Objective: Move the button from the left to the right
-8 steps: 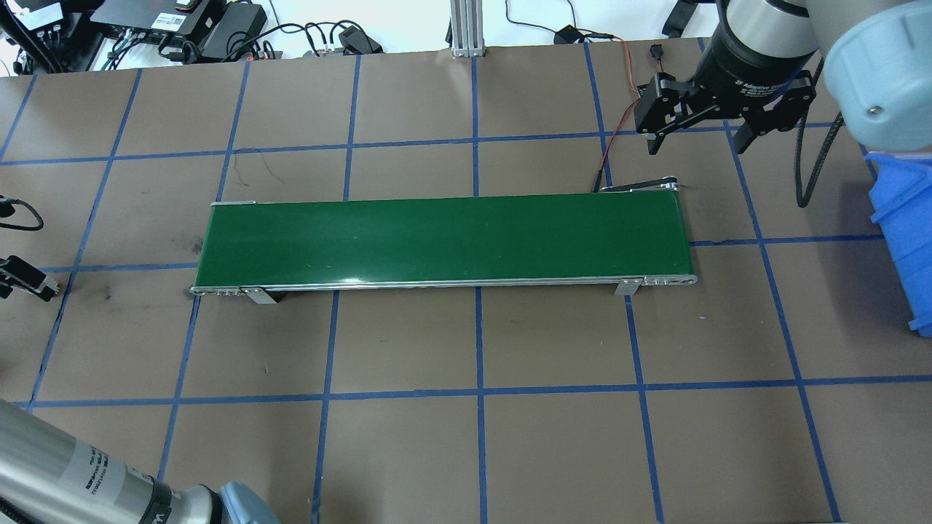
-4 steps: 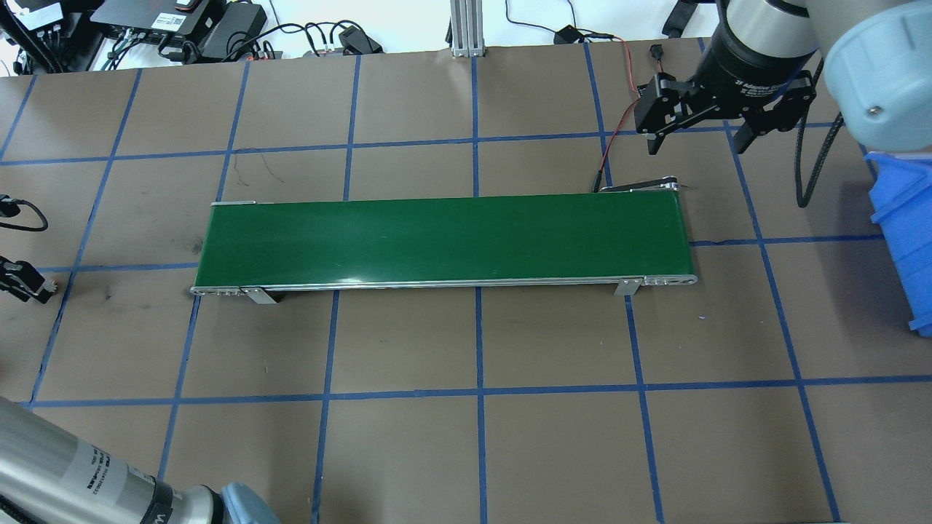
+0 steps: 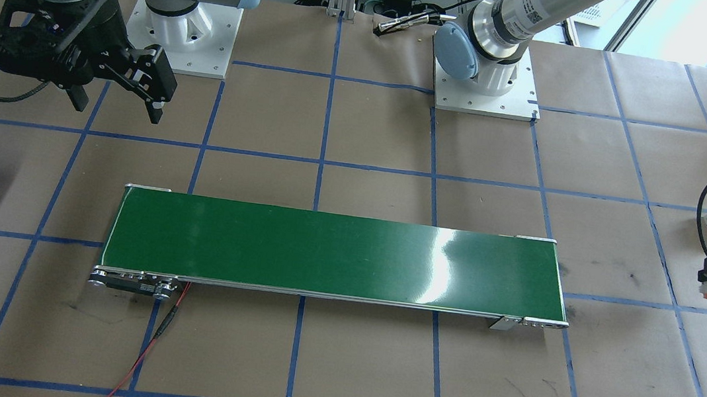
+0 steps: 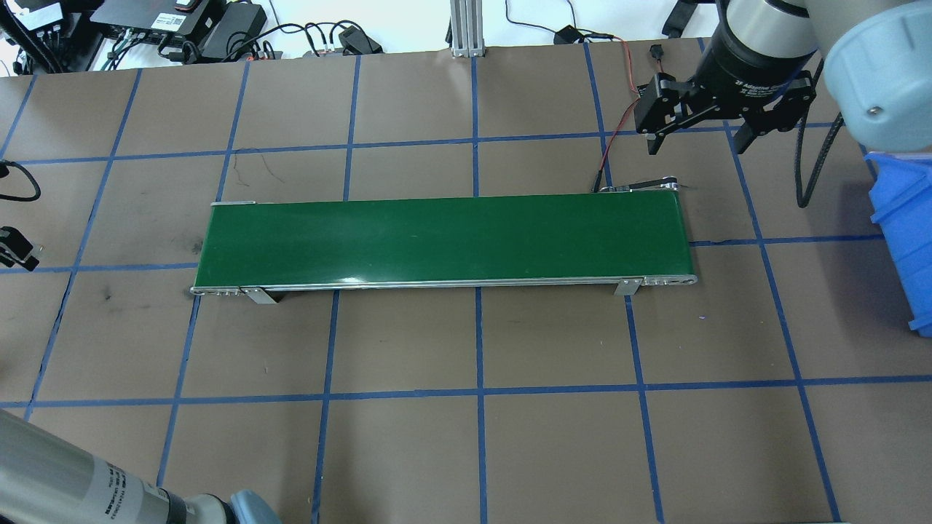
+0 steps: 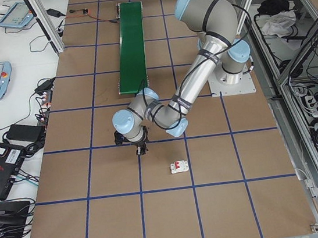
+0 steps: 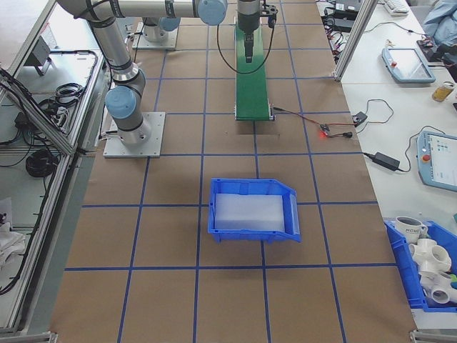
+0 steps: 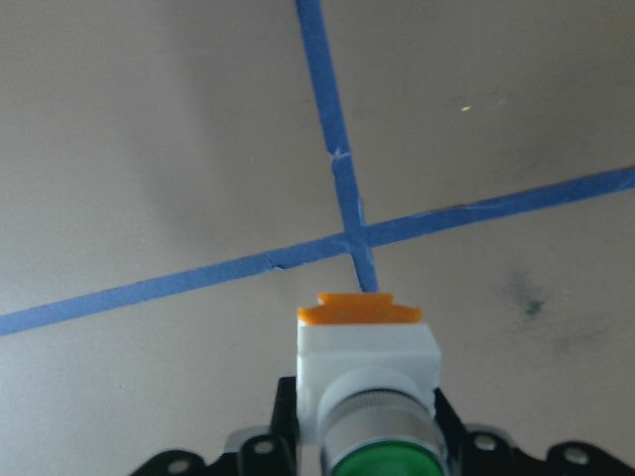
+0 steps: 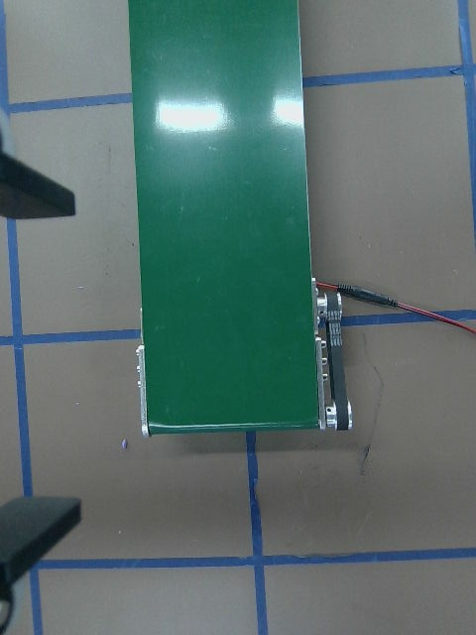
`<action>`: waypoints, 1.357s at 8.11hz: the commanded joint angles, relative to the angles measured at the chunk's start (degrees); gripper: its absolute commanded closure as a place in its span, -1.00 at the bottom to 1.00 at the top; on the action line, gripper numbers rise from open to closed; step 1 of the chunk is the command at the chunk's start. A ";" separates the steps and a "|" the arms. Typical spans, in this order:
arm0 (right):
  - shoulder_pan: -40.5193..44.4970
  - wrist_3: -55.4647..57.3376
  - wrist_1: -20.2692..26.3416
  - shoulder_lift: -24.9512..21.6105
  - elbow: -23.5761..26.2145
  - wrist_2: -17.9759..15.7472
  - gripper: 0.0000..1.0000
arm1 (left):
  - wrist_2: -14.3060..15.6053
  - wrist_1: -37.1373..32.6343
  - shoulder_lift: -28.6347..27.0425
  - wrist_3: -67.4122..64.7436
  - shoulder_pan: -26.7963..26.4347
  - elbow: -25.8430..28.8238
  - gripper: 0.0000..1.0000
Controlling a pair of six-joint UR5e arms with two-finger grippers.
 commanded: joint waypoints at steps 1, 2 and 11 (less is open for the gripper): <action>0.00 0.00 0.00 0.00 0.00 0.00 -1.00 | 0.16 -5.83 9.28 -4.74 -8.31 0.07 1.00; 0.00 0.00 0.00 0.00 0.00 0.00 -1.00 | 0.07 -6.02 11.40 -11.05 -12.78 -0.45 1.00; 0.00 0.00 0.00 0.00 0.00 0.00 -1.00 | -8.80 -4.71 9.13 -35.91 -24.95 -8.97 1.00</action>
